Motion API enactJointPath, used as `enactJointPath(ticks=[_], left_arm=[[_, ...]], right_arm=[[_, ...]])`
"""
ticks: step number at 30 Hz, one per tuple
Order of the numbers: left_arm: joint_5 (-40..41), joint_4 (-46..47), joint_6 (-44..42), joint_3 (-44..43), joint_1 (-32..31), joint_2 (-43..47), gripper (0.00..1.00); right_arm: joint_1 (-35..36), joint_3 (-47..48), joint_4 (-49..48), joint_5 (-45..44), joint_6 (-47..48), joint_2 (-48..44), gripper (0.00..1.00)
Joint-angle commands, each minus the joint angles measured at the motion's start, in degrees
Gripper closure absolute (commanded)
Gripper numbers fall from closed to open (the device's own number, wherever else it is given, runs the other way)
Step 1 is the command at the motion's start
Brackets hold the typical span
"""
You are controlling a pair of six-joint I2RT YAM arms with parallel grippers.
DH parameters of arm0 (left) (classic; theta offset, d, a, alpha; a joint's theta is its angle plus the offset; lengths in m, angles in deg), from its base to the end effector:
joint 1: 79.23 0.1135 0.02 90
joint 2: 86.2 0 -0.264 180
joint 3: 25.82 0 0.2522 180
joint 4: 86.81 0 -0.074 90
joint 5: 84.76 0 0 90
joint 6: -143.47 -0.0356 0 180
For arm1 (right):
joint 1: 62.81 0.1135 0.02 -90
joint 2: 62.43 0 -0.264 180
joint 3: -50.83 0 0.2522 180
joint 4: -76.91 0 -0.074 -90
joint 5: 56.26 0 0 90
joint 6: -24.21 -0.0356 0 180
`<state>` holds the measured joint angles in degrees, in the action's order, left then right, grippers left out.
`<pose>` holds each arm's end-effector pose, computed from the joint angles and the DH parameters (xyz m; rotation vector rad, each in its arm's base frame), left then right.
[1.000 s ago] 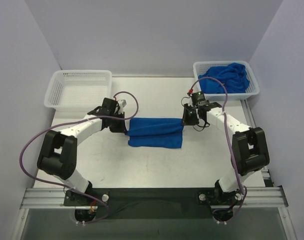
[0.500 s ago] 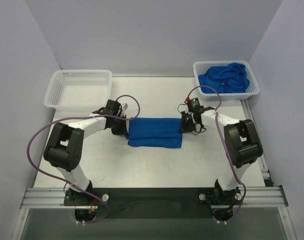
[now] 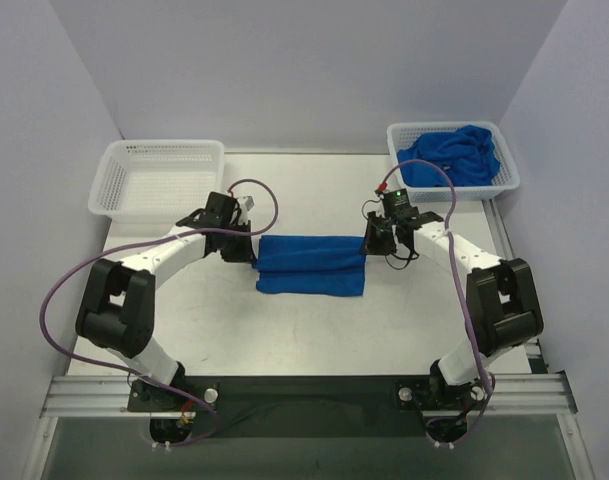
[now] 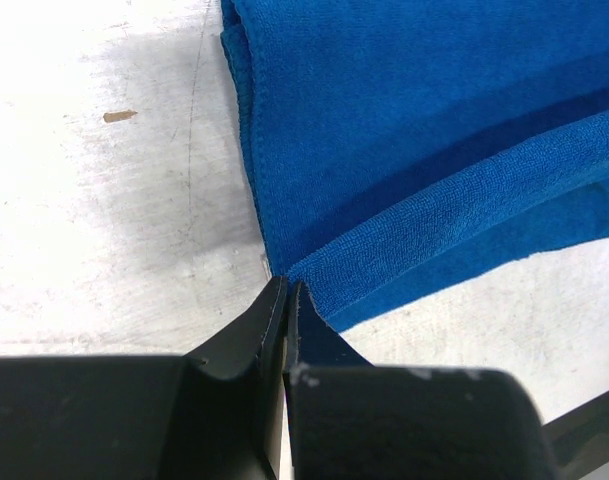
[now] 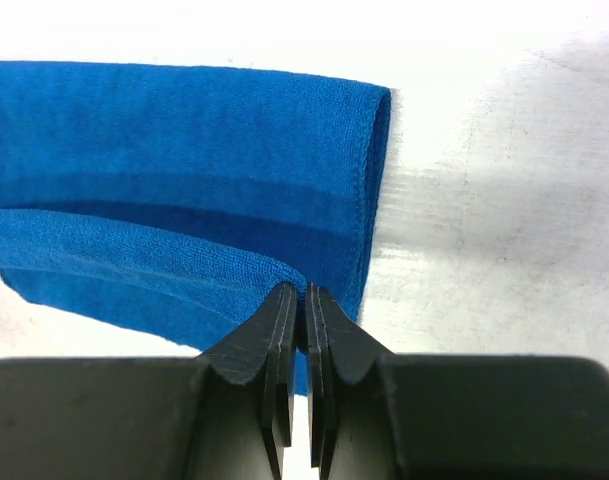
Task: Fold and stack the towels
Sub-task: Fold the towel
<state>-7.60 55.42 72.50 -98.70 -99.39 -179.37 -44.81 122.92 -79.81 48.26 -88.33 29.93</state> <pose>0.3058 -0.1207 0.1974 0.1110 2.6392 -0.5333 0.3264 0.1154 0.2152 -0.0359 2.3914 0.6404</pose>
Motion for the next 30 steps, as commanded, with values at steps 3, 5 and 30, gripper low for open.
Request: enactJointPath(ticks=[3,5,30], left_arm=[[0.71,-1.92,-0.74,-2.15,-0.05,5.01,1.00],[0.89,-2.00,-1.01,-1.97,0.04,5.19,1.00],[-1.74,-0.34,3.29,5.76,-1.46,3.15,0.56]], right_arm=[[-0.07,-1.19,2.70,-1.16,-0.48,-4.90,1.00],[-0.07,-1.63,2.87,-0.99,-0.48,-5.34,1.00],[2.13,-8.58,1.38,1.12,-1.89,-3.05,0.72]])
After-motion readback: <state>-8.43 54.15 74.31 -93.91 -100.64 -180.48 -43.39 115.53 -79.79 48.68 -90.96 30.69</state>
